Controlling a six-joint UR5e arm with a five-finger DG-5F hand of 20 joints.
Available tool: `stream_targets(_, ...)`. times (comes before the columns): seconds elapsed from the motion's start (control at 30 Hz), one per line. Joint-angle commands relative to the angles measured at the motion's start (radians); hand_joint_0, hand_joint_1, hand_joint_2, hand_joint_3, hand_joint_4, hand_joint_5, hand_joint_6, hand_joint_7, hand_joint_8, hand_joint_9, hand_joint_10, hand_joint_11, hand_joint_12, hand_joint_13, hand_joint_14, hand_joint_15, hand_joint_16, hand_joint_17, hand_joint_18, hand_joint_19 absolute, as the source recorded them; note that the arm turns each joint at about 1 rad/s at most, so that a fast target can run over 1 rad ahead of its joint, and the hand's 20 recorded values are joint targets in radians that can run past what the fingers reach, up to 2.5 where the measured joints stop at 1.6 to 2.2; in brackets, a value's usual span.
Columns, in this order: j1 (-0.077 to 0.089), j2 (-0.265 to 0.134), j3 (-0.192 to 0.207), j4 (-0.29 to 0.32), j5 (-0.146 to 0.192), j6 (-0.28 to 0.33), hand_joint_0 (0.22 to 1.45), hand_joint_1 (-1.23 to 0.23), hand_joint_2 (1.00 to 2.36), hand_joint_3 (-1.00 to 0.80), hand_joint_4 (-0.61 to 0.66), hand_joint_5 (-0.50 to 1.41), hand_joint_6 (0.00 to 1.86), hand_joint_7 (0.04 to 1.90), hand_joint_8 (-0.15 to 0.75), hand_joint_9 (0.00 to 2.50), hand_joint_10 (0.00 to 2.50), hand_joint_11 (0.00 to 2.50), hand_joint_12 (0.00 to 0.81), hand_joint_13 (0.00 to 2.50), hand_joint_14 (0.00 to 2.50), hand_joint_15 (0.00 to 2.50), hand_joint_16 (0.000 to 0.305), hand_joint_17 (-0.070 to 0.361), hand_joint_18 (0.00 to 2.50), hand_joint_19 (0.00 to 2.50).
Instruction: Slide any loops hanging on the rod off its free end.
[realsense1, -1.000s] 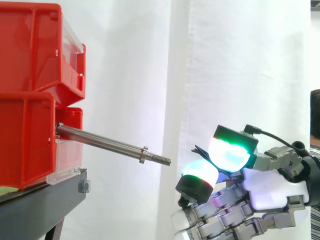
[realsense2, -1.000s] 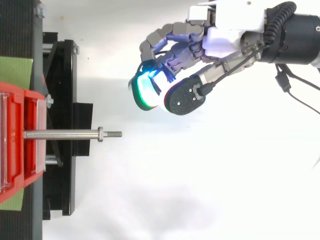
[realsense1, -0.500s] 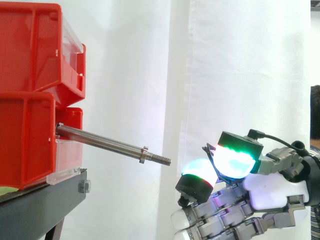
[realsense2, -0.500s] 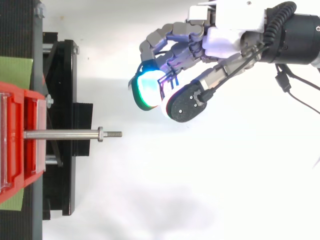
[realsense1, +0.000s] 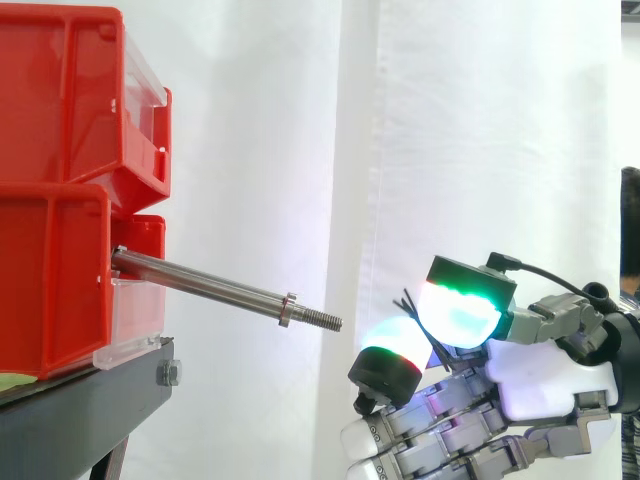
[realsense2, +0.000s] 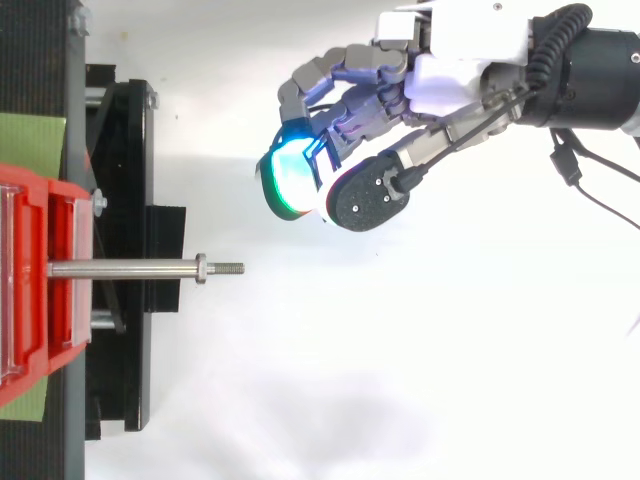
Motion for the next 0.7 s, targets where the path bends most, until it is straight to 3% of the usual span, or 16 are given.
stream_targets(0.0, 0.0, -0.001, 0.0, 0.0, 0.001, 0.0, 0.6, -0.56, 1.0, -0.5, 0.09, -0.16, 0.78, 1.18, 0.235, 0.64, 0.0, 0.12, 0.222, 0.52, 0.0, 0.03, 0.027, 0.062, 0.48, 0.26)
stream_targets(0.13, 0.0, 0.0, 0.0, 0.0, 0.001, 0.0, 0.62, -0.56, 1.0, -0.49, 0.08, -0.17, 0.8, 1.19, 0.235, 0.64, 0.0, 0.13, 0.223, 0.51, 0.0, 0.03, 0.027, 0.062, 0.44, 0.26)
stream_targets(0.33, 0.0, 0.0, 0.0, -0.04, 0.001, 0.005, 0.67, -0.76, 1.0, -0.5, 0.12, -0.19, 0.82, 1.16, 0.236, 0.6, 0.0, 0.13, 0.235, 0.49, 0.0, 0.02, 0.03, 0.067, 0.45, 0.22)
stream_targets(0.53, 0.0, 0.0, 0.001, -0.115, -0.003, 0.023, 0.68, -0.78, 1.0, -0.5, 0.15, -0.19, 0.84, 1.14, 0.235, 0.61, 0.0, 0.13, 0.239, 0.51, 0.0, 0.01, 0.031, 0.07, 0.49, 0.22)
stream_targets(0.67, 0.0, 0.004, 0.001, -0.153, -0.006, 0.023, 0.62, -0.71, 1.0, -0.5, 0.15, -0.17, 0.83, 1.23, 0.231, 0.64, 0.0, 0.12, 0.235, 0.51, 0.0, 0.02, 0.03, 0.068, 0.48, 0.23)
